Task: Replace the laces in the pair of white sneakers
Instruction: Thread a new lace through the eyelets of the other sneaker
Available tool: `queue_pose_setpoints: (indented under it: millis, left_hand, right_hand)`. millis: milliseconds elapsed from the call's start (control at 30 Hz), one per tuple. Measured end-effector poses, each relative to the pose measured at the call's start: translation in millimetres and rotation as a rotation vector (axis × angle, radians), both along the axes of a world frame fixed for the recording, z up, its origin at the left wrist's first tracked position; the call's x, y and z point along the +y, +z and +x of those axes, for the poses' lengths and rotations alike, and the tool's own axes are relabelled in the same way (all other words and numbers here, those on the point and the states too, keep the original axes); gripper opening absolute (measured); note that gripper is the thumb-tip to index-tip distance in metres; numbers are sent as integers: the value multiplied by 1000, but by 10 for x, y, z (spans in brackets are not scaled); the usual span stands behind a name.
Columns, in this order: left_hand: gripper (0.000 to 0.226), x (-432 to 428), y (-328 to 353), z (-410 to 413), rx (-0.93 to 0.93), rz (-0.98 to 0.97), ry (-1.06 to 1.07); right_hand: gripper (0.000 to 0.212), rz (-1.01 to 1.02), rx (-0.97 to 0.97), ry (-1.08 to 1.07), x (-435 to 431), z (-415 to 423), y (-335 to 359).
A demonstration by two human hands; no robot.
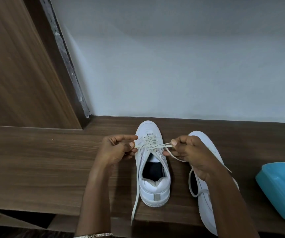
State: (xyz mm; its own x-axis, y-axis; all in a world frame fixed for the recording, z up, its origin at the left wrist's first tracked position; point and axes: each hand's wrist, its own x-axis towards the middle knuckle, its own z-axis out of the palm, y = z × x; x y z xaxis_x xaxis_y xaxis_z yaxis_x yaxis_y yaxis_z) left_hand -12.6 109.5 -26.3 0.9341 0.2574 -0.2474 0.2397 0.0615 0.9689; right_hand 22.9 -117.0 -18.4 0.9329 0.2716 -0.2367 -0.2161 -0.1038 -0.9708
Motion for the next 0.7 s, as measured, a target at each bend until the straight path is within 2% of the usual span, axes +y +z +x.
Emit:
queue_pose_setpoints:
  millis: [100, 233, 400, 600, 700]
  left_hand:
    - [19, -7, 10, -8, 3, 20, 23]
    - [18, -12, -5, -4, 21, 54, 56]
    - [17, -36, -10, 13, 21, 99, 106]
    - [16, -43, -60, 37, 12, 162, 134]
    - [7, 25, -40, 9, 21, 124, 18]
  right_hand:
    - [17, -39, 19, -17, -20, 8, -21]
    - [18, -218, -62, -70, -25, 11, -59]
    - [18, -329, -110, -103, -27, -13, -57]
    - [17, -352, -115, -85, -22, -38, -37]
    - [17, -307, -114, -42, -35, -44, 36]
